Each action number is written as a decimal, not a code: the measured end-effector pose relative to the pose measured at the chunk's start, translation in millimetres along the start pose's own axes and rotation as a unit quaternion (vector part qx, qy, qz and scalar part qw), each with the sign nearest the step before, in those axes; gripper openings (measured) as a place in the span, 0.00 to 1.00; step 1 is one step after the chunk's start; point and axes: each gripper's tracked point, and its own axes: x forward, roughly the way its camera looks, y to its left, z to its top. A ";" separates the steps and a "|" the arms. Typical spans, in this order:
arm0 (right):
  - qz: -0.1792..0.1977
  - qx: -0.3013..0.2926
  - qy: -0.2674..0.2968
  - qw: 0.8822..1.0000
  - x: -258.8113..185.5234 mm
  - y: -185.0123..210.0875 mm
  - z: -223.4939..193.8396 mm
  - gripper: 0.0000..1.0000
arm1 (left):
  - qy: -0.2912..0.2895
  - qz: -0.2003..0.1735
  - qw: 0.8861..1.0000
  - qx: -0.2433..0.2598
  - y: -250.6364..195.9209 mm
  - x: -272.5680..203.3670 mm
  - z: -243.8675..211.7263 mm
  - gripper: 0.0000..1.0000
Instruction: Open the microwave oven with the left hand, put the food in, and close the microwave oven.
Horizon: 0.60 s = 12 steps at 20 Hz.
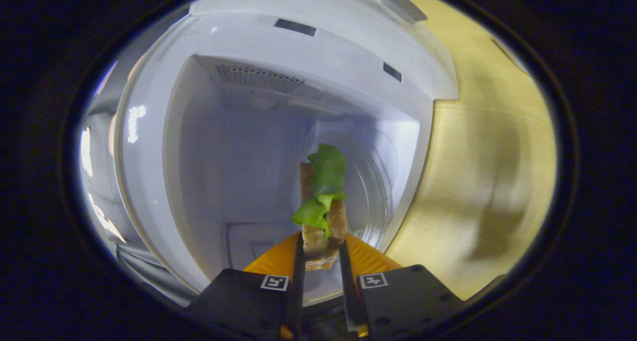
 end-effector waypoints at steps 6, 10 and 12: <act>-0.009 -0.041 -0.015 0.999 -18.5 2.6 16.6 0.80 | -0.001 -0.002 1.000 -0.008 -1.4 -3.9 -3.2 0.97; -0.022 -0.078 0.005 0.997 -28.8 1.5 0.3 0.80 | -0.003 -0.008 1.000 -0.008 -4.3 -6.6 -2.7 0.97; -0.016 -0.085 0.006 0.996 -39.3 10.7 -2.0 0.95 | -0.004 -0.012 1.000 -0.009 -8.2 -9.0 -2.8 1.00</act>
